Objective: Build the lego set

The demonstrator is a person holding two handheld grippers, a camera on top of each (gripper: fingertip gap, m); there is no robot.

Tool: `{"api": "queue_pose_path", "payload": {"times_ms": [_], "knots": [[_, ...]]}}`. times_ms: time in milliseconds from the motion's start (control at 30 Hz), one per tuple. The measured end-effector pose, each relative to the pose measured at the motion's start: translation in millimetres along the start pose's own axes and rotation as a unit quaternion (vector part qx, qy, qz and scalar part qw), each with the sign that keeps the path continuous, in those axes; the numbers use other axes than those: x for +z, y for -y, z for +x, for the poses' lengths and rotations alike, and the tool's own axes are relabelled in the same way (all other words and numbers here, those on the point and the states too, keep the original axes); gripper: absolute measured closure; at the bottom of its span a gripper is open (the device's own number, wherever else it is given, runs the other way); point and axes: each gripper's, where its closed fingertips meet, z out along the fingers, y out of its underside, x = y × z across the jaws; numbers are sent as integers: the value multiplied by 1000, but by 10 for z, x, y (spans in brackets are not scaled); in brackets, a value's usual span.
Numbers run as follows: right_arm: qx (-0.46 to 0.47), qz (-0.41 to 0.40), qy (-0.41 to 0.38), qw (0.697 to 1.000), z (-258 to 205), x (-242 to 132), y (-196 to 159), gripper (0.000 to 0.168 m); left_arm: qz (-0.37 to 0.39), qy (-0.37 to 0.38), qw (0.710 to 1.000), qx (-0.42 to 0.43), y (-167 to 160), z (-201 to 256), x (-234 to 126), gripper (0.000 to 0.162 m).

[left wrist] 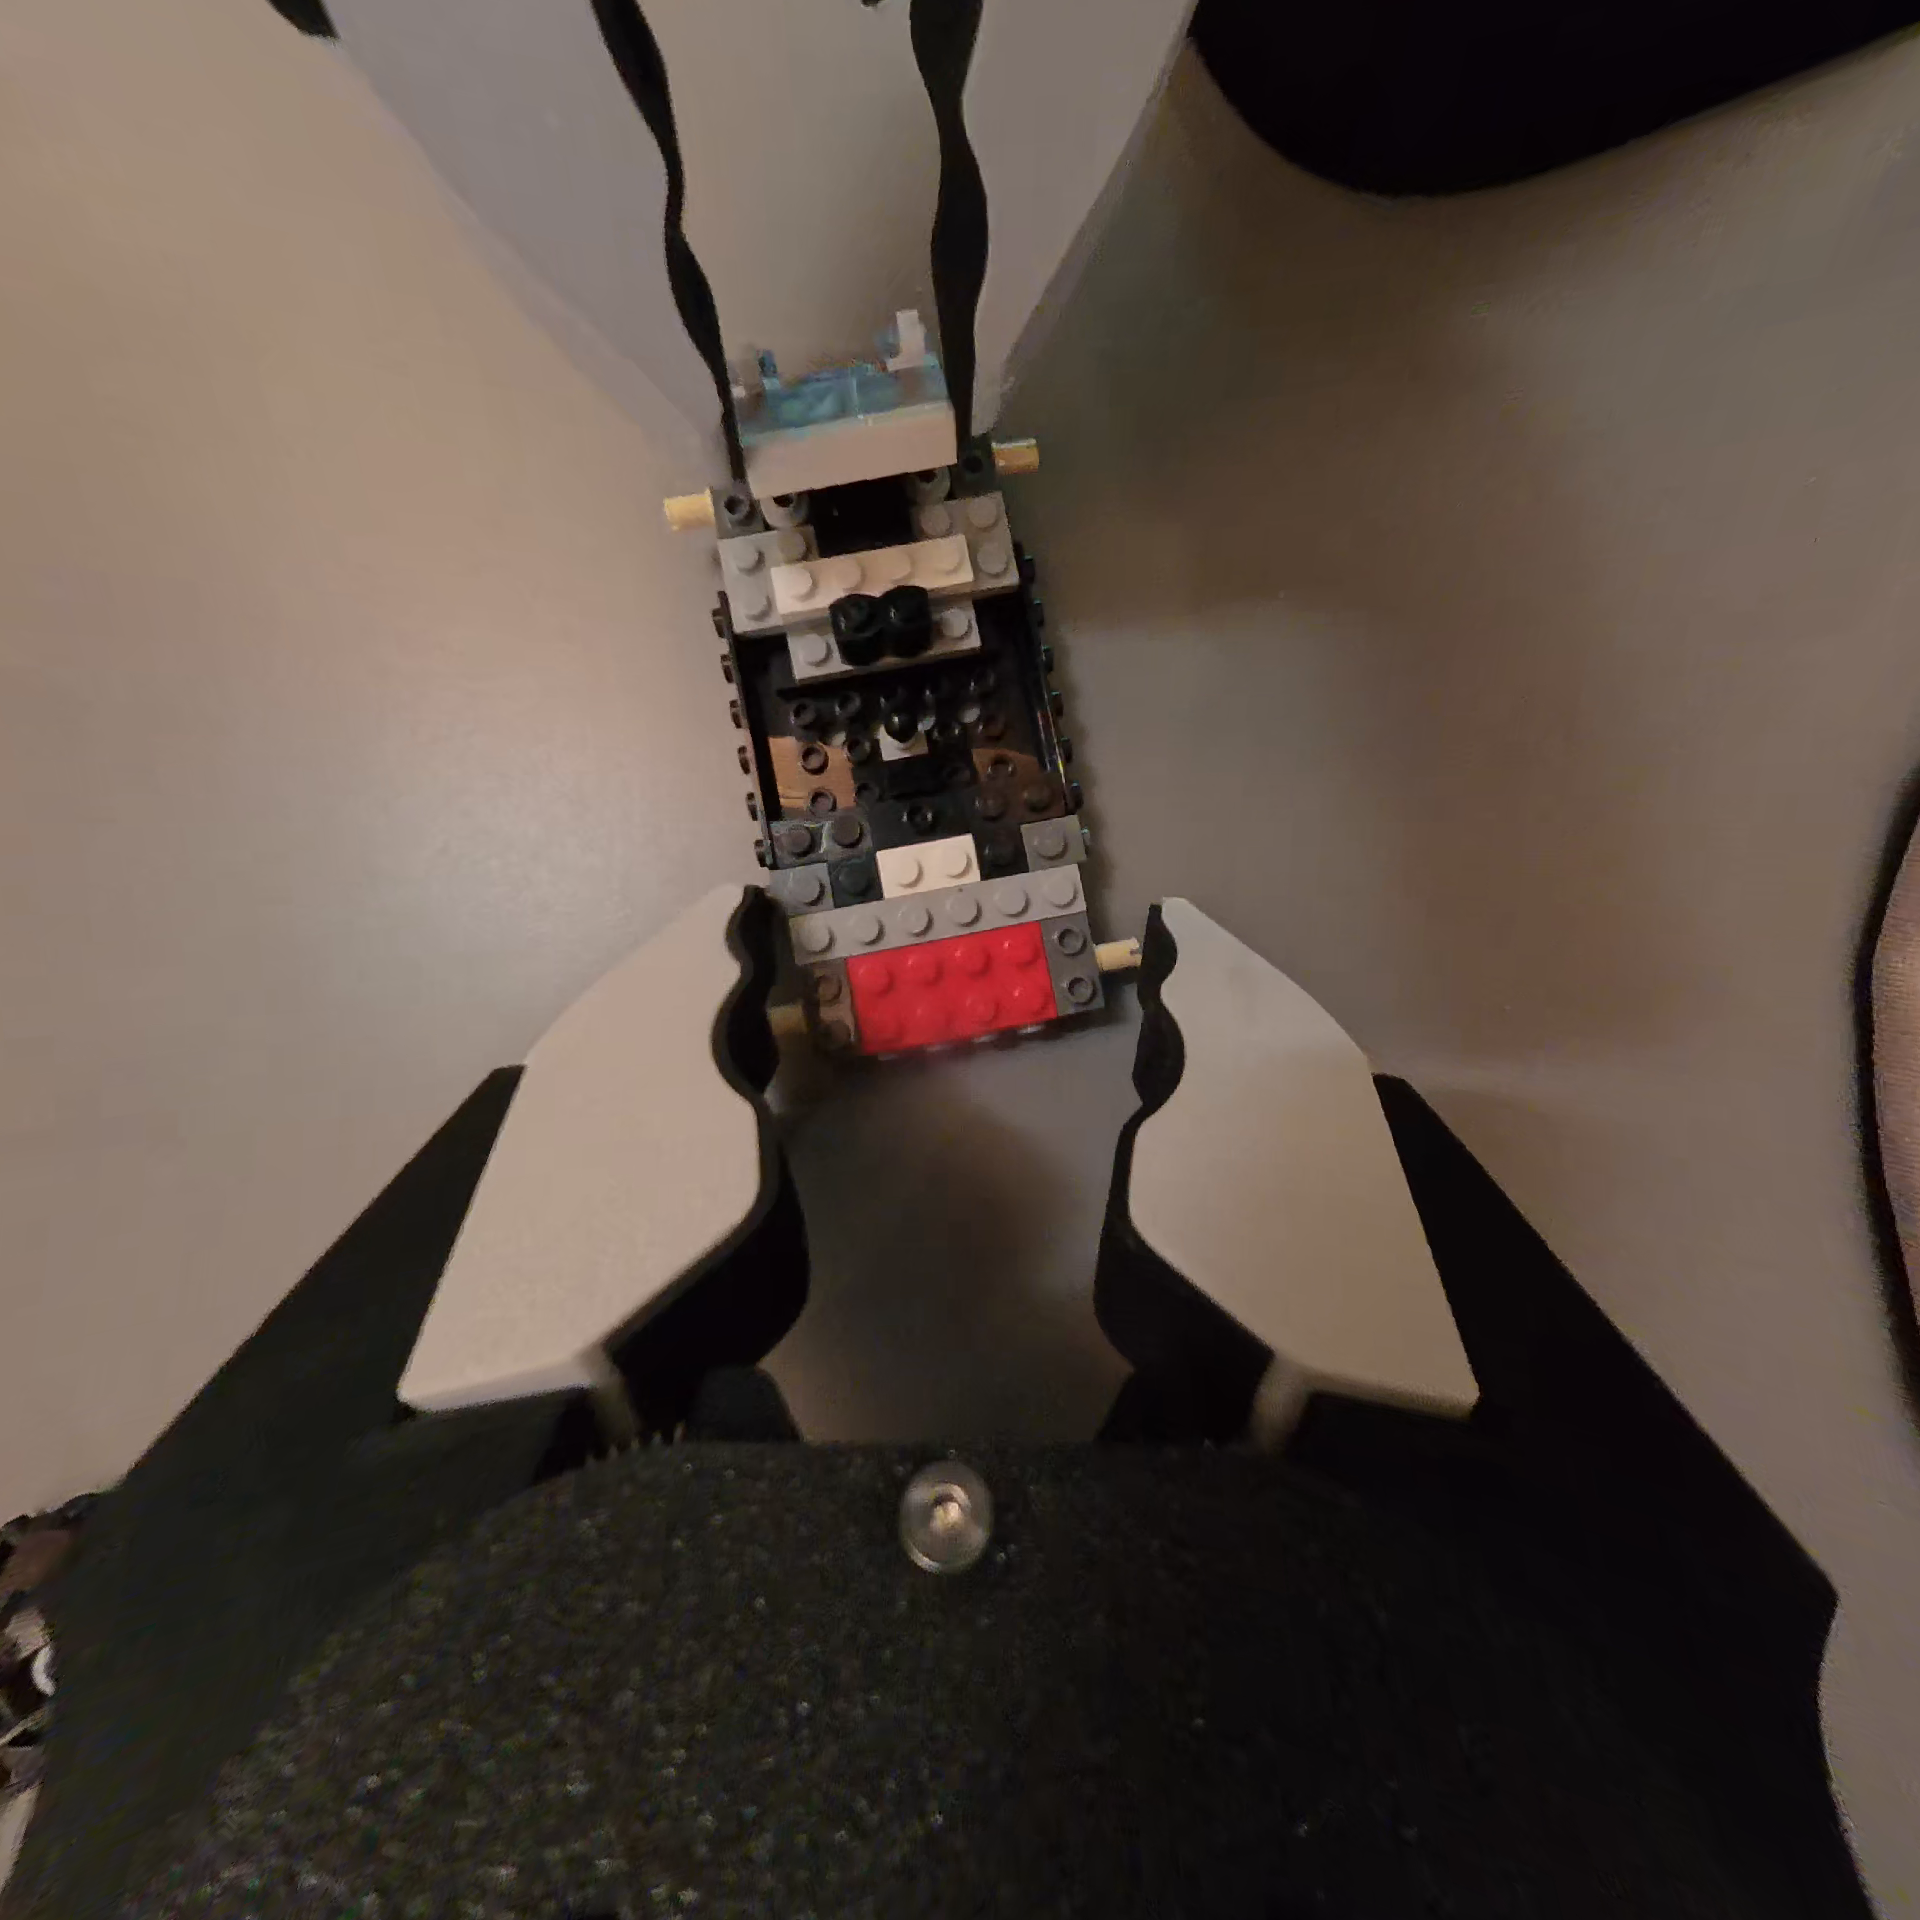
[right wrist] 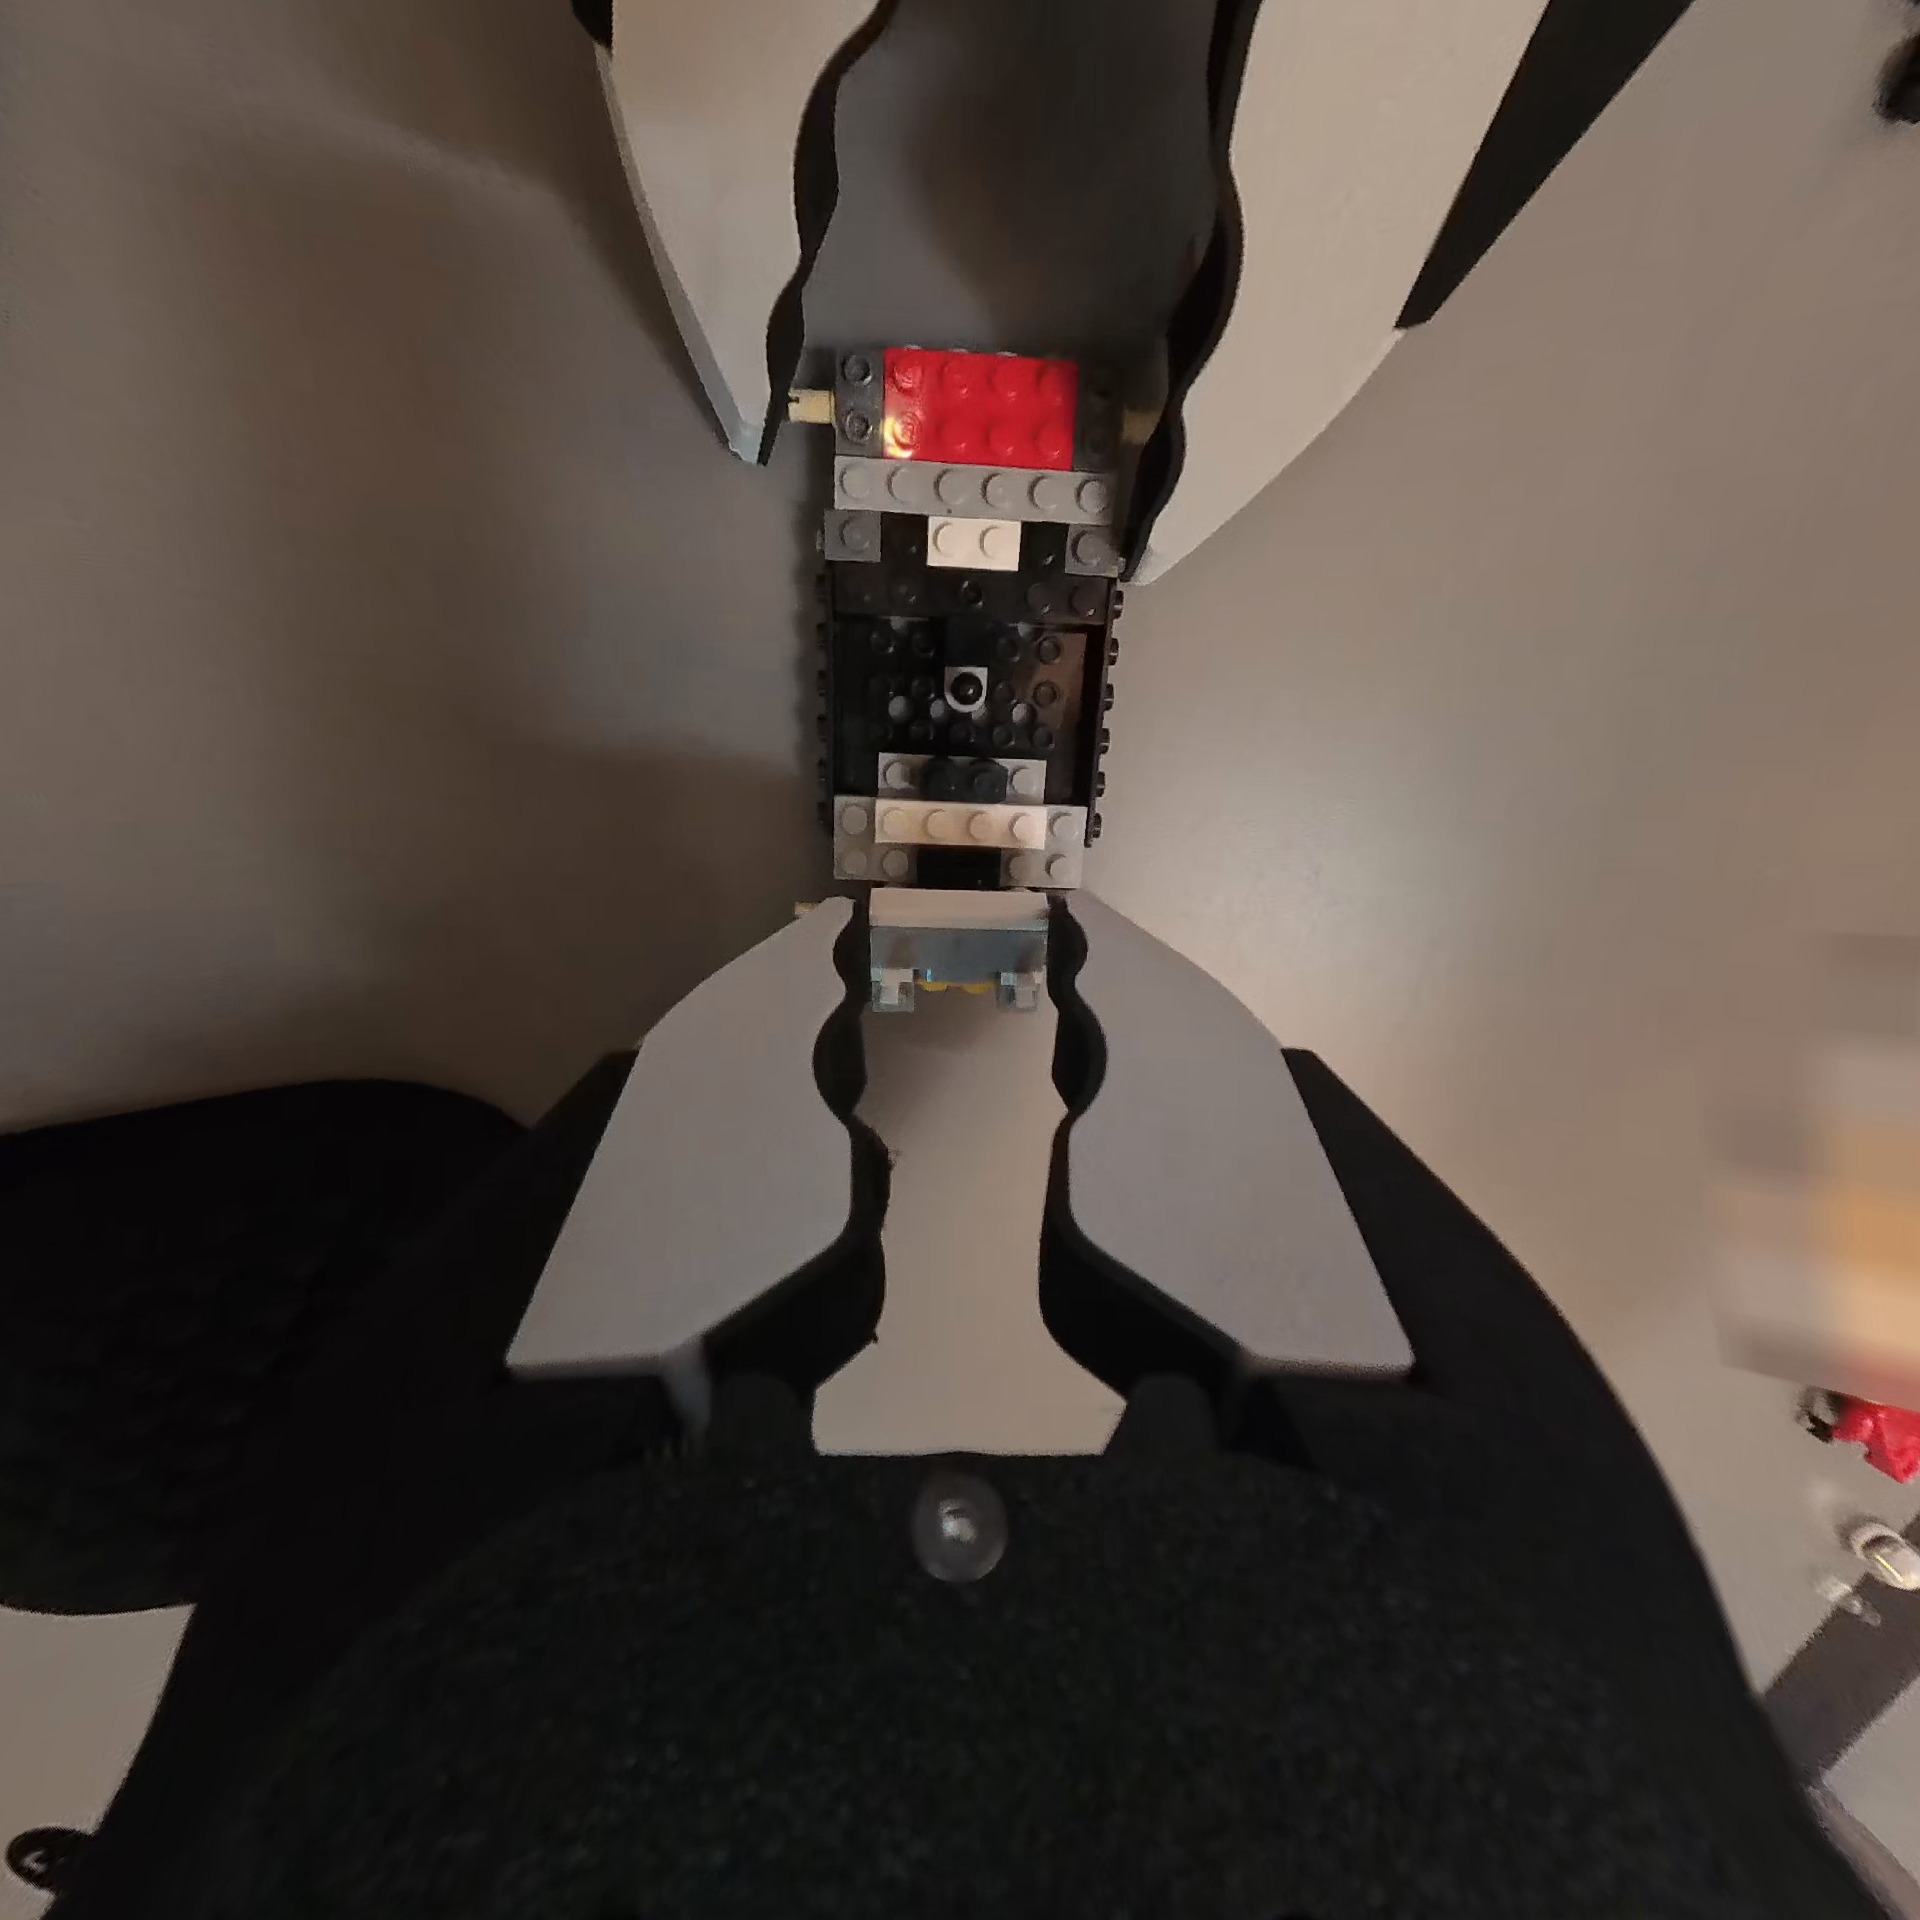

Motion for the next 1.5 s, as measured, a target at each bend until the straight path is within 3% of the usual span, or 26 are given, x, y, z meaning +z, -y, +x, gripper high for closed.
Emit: {"api": "queue_pose_path", "payload": {"times_ms": [200,400,767,1500], "knots": [[4,-12,1,1000,-29,21,-31,130,0,-5,1000,7,-16,2,-15,95],[4,2,-3,1000,-25,48,4,135,0,-11,1000,14,-33,6,-29,95],[3,-59,-1,998,-31,44,9,135,4,-16,1000,24,-55,2,-54,96],[20,-14,-11,1000,-26,69,24,135,14,-25,999,30,-52,-2,-60,96]]}}
